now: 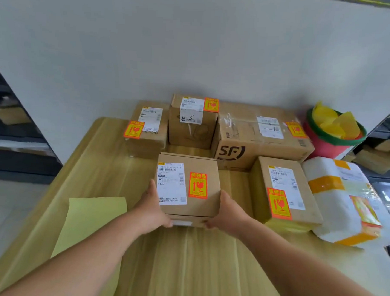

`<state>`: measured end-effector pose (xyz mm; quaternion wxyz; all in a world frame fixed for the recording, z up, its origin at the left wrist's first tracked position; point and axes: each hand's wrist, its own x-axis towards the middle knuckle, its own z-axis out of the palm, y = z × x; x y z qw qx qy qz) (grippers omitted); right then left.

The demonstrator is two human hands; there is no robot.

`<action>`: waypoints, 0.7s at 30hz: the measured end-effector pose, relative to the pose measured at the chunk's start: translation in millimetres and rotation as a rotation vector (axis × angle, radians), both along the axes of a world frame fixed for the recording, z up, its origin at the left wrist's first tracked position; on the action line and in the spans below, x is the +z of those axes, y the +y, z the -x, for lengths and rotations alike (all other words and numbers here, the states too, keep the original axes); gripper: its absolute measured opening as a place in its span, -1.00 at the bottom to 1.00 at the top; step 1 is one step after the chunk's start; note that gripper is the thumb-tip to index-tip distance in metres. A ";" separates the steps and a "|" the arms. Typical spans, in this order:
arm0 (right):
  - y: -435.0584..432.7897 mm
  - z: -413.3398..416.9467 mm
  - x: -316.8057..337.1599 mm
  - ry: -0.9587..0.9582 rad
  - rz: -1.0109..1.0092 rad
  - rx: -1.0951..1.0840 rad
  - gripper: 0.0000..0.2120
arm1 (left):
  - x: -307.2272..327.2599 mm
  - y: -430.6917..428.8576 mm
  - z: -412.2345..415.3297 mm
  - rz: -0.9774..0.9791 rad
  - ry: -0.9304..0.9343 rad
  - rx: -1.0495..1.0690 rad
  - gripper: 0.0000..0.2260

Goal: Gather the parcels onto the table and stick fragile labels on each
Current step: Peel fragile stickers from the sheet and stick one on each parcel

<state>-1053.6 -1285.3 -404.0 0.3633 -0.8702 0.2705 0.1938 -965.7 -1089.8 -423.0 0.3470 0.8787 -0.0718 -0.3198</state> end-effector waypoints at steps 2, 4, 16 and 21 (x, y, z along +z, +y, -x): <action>0.6 -9.7 -11.6 0.009 0.002 -0.017 -0.22 | -12.8 -0.6 -11.2 -0.007 -0.004 -0.003 0.19; 1.0 -16.5 -21.5 0.026 0.016 -0.030 -0.21 | -24.3 -1.8 -18.0 -0.009 -0.017 -0.011 0.16; 10.8 -29.3 -39.3 0.070 0.122 -0.028 0.08 | -32.4 -4.1 -31.0 -0.138 -0.125 -0.108 0.11; 8.9 -22.7 -24.1 0.114 0.163 0.007 0.16 | -18.1 -0.4 -21.7 -0.227 -0.191 -0.153 0.17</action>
